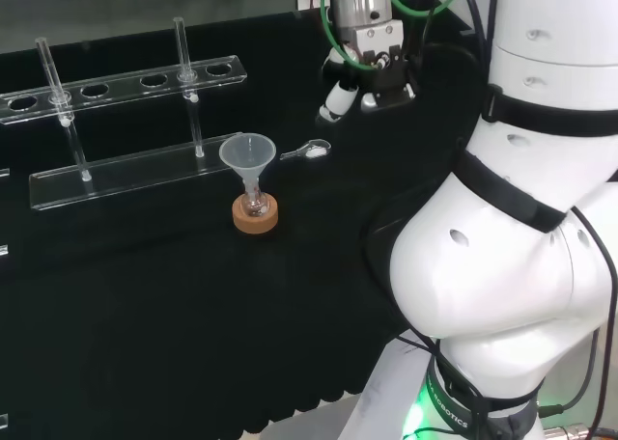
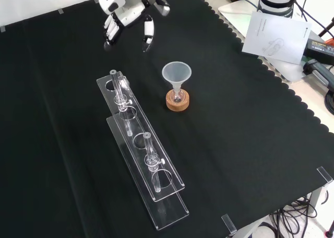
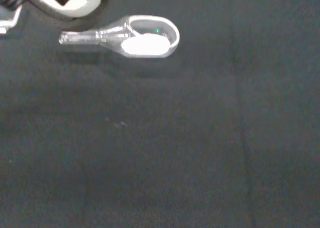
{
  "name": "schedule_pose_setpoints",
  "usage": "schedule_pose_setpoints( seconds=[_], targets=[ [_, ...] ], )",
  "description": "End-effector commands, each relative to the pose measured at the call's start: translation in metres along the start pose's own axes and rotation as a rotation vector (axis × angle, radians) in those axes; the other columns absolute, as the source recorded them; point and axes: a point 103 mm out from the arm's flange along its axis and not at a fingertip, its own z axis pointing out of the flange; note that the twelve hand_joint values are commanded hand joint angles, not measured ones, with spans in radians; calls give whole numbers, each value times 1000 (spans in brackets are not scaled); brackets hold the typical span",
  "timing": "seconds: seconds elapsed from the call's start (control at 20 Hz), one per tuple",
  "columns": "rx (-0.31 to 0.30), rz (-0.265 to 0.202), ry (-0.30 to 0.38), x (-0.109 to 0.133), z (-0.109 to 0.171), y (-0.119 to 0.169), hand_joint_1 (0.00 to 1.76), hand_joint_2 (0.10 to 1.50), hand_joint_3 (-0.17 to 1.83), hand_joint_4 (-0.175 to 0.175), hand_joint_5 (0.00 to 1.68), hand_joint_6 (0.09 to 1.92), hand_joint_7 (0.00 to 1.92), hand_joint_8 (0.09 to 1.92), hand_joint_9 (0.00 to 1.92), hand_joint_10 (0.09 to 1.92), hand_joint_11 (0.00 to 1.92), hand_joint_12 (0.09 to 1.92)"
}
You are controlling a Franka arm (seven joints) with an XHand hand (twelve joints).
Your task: Pick up the weighing funnel.
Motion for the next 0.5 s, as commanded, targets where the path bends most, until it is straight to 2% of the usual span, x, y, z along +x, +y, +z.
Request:
schedule_pose_setpoints(
  seconds=[0.05, 0.5],
  targets=[
    [9, -52, -30, 7, 26, 35, 841, 635, 444, -42, 538, 87, 350, 671, 606, 568, 402, 1323],
    [52, -73, -55, 15, 42, 64, 876, 613, 480, -37, 570, 87, 375, 668, 634, 553, 427, 1303]
  ],
)
